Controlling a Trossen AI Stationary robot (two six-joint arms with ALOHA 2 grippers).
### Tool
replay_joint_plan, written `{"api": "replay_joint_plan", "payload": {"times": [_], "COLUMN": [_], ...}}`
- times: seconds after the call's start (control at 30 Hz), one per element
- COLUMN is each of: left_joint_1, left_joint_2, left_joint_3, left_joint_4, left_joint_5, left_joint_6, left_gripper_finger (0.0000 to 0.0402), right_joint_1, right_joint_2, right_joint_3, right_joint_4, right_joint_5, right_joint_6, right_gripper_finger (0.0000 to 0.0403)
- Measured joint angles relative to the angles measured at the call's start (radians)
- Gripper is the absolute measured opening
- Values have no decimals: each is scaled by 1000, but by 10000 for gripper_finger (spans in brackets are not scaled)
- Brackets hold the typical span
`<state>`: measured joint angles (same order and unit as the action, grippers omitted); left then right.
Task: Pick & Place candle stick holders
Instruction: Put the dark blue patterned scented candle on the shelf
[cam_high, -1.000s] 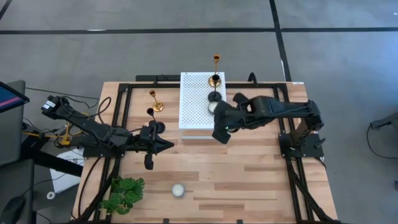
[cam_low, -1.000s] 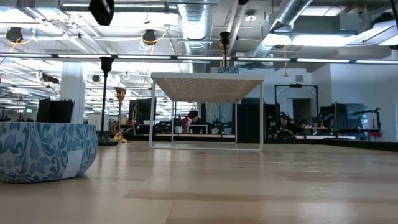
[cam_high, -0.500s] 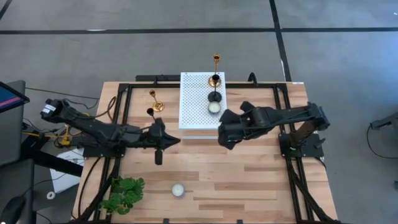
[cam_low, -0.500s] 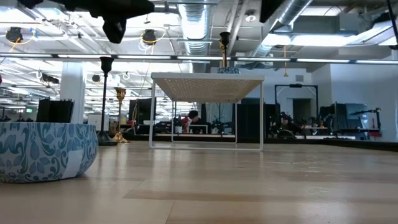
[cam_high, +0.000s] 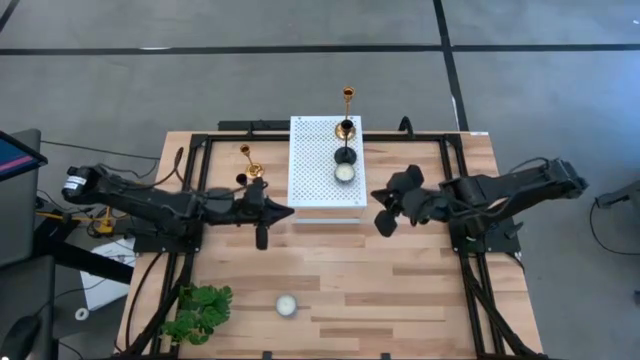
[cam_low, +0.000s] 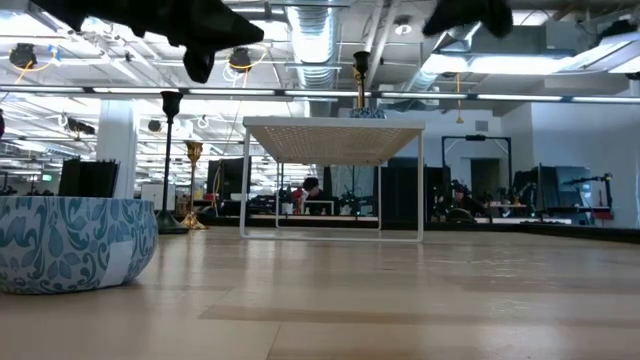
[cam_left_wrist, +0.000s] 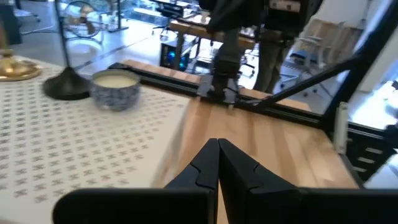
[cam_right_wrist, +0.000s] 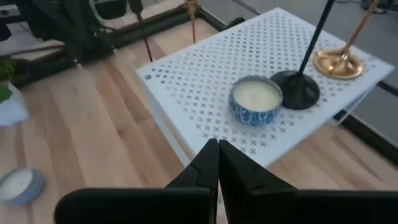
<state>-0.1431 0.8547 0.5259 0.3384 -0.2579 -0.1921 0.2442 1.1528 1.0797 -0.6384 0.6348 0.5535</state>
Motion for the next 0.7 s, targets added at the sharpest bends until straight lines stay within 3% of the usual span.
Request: {"api": "replay_joint_plan", "payload": {"times": [0.17, 0.43, 0.57, 0.7], "left_joint_1": [65, 135, 153, 154], "left_joint_2": [19, 20, 20, 20], "left_joint_3": [0, 0, 0, 0], "left_joint_4": [14, 32, 40, 55], "left_joint_5": [30, 48, 46, 45], "left_joint_6": [22, 62, 54, 53], "left_gripper_finger": [6, 6, 6, 6], "right_joint_1": [-88, -265, -376, -503], "right_joint_2": [-113, -279, -330, -325], "right_joint_3": [-187, -321, -388, -478], "right_joint_4": [136, 194, 318, 533], "right_joint_5": [-65, -240, -377, -596], "right_joint_6": [-62, -278, -394, -432], "right_gripper_finger": [0, 0, 0, 0]}}
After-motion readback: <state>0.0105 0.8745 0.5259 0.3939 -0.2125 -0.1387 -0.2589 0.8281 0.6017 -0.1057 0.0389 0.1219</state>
